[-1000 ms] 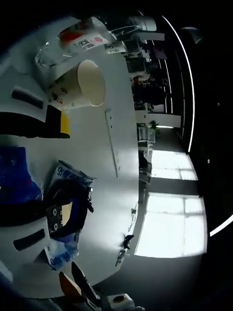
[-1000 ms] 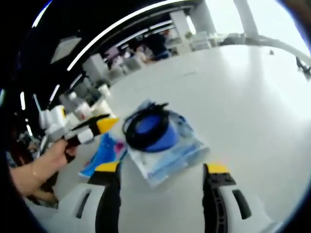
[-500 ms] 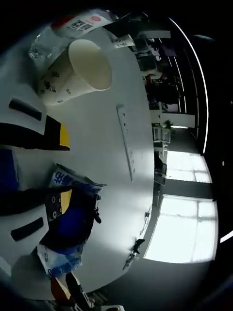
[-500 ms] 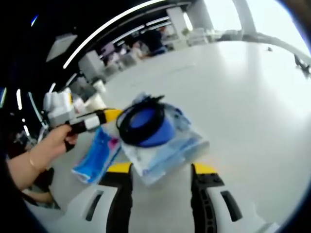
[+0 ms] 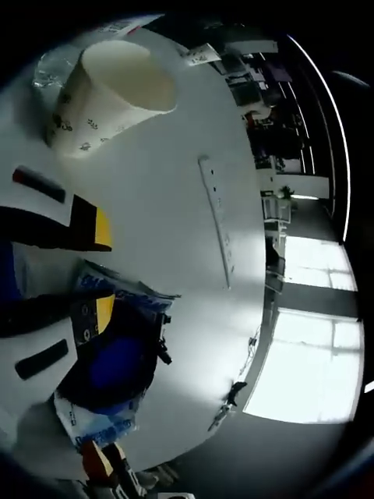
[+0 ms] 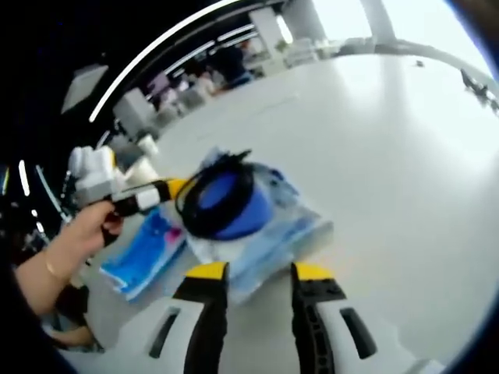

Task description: Arrange the tabletop items into an orderly group along one side of the table until the central work area is clear of visible clutter.

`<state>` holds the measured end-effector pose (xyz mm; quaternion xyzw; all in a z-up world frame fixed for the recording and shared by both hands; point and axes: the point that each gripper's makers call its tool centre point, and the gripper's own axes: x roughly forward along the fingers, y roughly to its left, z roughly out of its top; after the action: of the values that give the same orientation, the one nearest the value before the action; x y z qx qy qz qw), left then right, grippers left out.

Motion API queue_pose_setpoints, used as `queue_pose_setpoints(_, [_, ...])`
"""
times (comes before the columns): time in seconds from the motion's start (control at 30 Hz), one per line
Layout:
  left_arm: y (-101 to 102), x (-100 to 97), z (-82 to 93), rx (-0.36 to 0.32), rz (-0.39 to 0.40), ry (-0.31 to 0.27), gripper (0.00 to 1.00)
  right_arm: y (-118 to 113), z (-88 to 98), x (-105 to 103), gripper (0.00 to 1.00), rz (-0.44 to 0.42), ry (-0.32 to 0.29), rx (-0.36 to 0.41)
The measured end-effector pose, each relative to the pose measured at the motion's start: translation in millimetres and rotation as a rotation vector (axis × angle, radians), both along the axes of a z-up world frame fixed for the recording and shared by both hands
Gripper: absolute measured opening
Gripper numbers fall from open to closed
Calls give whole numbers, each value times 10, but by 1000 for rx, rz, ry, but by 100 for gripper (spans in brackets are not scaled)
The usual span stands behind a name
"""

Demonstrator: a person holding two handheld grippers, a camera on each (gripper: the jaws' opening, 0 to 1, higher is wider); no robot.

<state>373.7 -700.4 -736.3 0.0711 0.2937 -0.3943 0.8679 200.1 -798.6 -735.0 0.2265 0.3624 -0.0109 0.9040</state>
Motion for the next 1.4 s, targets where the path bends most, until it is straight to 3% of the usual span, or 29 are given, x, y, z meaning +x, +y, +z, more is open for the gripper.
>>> queue_pose_setpoints(0.3, [-17,-36,-35,2,-1,50,11,-25,-29,19,18,-81,28,37])
queue_pose_setpoints(0.57, [-47,-61,-8,68,-43,13,2,-75,-53,30,9,-167,42,106])
queue_pose_setpoints(0.7, [-16,-57,-6,30,-14,58,1,-91,-34,47,4,-198,31,121])
queue_pose_setpoints(1.03, [6,-137,45,28,-23,77,0,-174,22,95,0,-218,23,140])
queue_pose_setpoints(1.4, [-13,-229,180,-13,1,75,0,-283,129,149,0,-166,3,61])
